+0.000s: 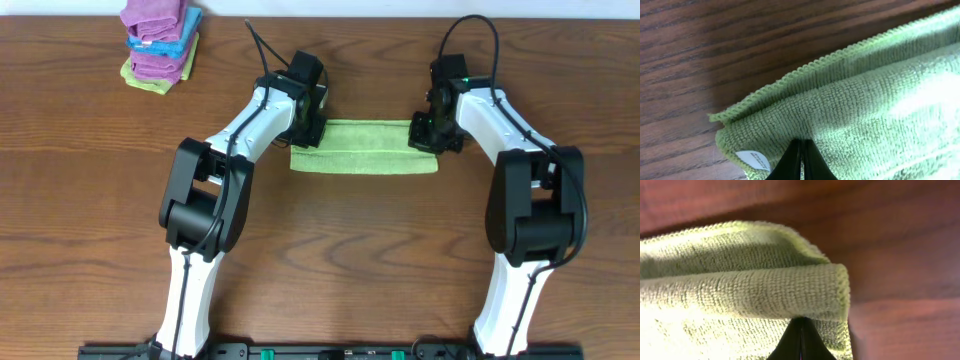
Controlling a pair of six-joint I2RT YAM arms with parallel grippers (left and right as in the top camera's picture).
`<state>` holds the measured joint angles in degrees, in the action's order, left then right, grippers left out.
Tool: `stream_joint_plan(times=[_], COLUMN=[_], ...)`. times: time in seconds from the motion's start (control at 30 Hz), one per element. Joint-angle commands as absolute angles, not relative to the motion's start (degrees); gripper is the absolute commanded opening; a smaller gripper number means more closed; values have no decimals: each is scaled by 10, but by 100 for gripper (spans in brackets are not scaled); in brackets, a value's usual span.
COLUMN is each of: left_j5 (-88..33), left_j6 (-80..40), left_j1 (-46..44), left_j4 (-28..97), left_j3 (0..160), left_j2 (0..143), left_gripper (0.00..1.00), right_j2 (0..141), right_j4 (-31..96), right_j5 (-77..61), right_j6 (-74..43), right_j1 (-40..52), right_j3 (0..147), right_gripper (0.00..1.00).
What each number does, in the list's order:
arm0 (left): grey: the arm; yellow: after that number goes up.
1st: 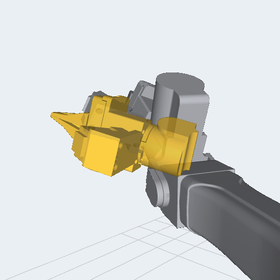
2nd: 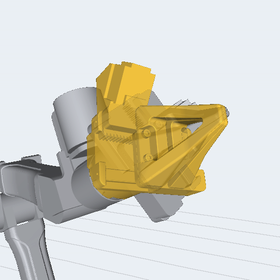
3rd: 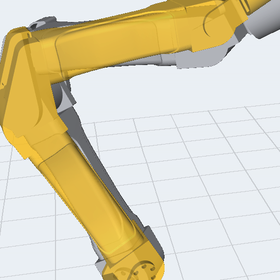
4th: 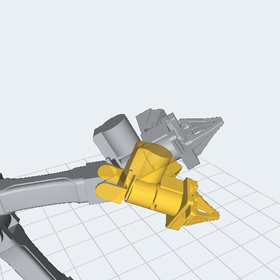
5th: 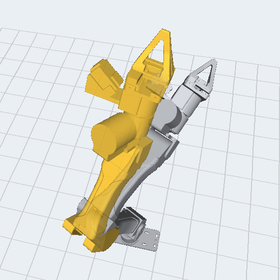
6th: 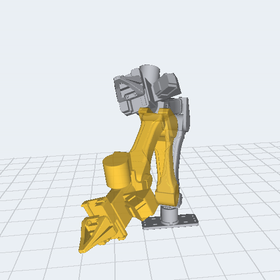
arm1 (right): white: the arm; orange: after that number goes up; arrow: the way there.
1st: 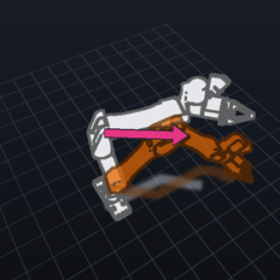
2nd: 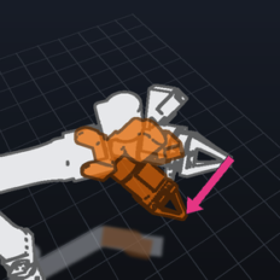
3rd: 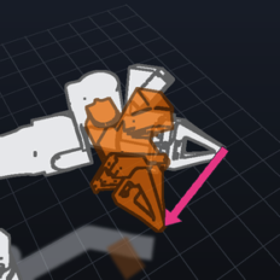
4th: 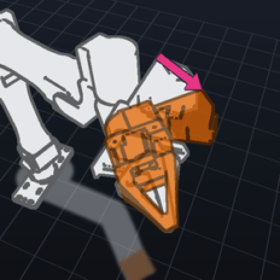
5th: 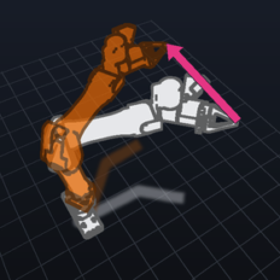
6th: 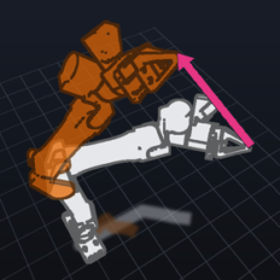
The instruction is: Fold the cloth
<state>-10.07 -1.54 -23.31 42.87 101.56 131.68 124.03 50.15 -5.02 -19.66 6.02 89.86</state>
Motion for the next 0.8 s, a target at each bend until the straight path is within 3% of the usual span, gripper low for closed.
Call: stream_joint_plan(times=[0.0,0.23,0.5,0.77], left_j5=[-88,-88,-88,-91], left_j6=[-32,-34,-35,-48], left_j1=[-234,-233,-233,-233], left_j4=[446,443,443,438], left_j3=[998,998,998,998], left_j2=[1335,1335,1335,1335], left_gripper=[6,6,6,6], right_j2=[1220,1106,1023,1059], right_j4=[523,552,598,513], right_j5=[-92,-91,-87,-418], right_j6=[-168,-150,-61,44], right_j1=[63,55,-40,-201], right_j3=[905,905,905,806], right_gripper=[21,61,73,77])
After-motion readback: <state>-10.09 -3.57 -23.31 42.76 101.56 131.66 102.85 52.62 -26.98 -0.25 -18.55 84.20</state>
